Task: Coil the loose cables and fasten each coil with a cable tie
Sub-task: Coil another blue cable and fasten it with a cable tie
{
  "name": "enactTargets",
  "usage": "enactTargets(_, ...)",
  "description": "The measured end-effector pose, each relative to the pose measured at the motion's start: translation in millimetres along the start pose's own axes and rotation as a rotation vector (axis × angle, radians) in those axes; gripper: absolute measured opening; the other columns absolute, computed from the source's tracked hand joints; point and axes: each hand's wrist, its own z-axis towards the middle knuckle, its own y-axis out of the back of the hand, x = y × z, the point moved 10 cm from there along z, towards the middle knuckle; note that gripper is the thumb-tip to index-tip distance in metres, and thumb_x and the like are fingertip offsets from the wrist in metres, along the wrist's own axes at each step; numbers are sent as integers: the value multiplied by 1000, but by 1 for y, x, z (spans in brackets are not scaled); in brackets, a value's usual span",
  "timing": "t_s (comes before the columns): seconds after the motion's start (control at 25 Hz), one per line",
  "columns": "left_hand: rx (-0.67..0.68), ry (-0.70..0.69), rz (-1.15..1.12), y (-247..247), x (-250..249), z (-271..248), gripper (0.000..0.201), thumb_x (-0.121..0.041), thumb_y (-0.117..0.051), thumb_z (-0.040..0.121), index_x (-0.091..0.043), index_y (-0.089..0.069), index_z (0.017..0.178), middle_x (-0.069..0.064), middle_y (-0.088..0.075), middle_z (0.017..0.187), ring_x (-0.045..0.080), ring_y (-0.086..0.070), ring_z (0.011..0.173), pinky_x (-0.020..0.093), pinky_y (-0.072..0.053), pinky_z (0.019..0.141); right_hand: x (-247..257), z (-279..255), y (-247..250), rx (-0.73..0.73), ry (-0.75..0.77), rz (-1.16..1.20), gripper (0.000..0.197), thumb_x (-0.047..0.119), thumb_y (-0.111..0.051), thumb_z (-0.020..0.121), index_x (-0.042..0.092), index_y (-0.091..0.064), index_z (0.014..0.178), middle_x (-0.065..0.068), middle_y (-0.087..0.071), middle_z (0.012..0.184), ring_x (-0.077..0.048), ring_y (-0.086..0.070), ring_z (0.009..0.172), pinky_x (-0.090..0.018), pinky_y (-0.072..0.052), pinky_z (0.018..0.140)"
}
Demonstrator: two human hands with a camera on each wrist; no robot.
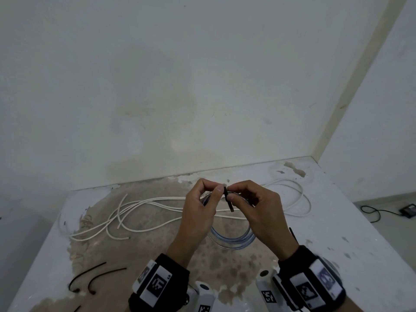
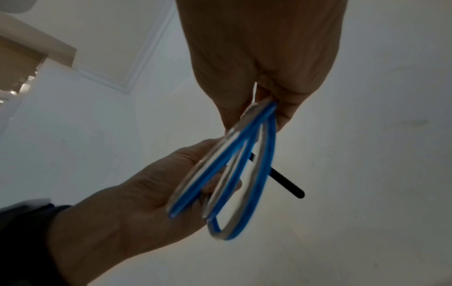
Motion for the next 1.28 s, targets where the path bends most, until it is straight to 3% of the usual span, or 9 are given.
enactTargets(0.12,-2,-7,-6,2,0,1,10,-12,-58,96,-14,-66,90,-12,-63,74,-2,-53,54,13,-40,56,-1,-2,4,-54,8,-40,9,11,-77,86,17,-74,92,10,-75,78,-8,-71,72,-18,-56,65)
enactTargets(0.36,22,-9,6,2,-3,2,4,-11,-63,93,-9,-67,92,-3,-71,85,-1,-59,62,12,-43,59,-9,-3,3,-70,-31,40,5,12,-76,87,14,-73,90,7,-74,78,-11,-71,72,-15,-52,61)
enactTargets(0.56,27,-63,50,5,-13,4,3,-11,-66,91,-10,-68,93,0,-73,89,12,-68,81,20,-52,72,-13,-1,4,-43,-84,123,5,13,-67,94,14,-71,96,2,-75,85,-15,-71,77,-25,-57,64)
enactTargets(0.64,0,-85,42,9,-19,5,3,-10,-67,90,-8,-68,93,0,-74,89,16,-69,84,23,-54,76,-25,2,9,-30,-205,143,12,19,-58,100,14,-69,99,0,-73,81,-18,-70,76,-29,-57,68)
enactTargets(0.72,0,-103,55,10,-22,7,4,-10,-67,90,-9,-69,92,-1,-74,89,18,-69,83,25,-55,75,-36,0,0,116,-374,172,26,27,-49,104,12,-70,104,-6,-73,76,-19,-68,70,-32,-54,69)
enactTargets(0.84,65,-102,63,4,-23,5,3,-9,-67,89,-9,-69,92,-1,-74,90,17,-70,84,25,-55,75,-37,-6,-20,306,-541,338,40,33,-40,107,11,-72,112,-15,-77,93,-25,-70,78,-33,-55,71)
enactTargets(0.96,128,-75,36,-4,-22,2,4,-5,-67,89,-6,-69,92,2,-75,91,17,-72,86,26,-56,78,-31,2,-22,302,-520,372,37,28,-43,107,8,-72,116,-12,-76,106,-26,-72,86,-34,-56,73)
enactTargets(1.12,81,-70,67,-1,-20,2,7,-10,-69,88,-17,-70,88,3,-70,99,10,-68,92,22,-52,80,-21,11,-16,233,-420,364,30,12,-46,105,17,-69,123,0,-75,114,-17,-65,69,-25,-47,54)
enactTargets(1.28,84,14,43,-2,-11,5,4,-14,-68,90,-11,-70,89,0,-73,98,-4,-60,62,15,-44,67,-12,11,-14,218,-307,275,40,2,-44,104,23,-65,131,9,-70,125,-15,-61,67,-25,-43,51)
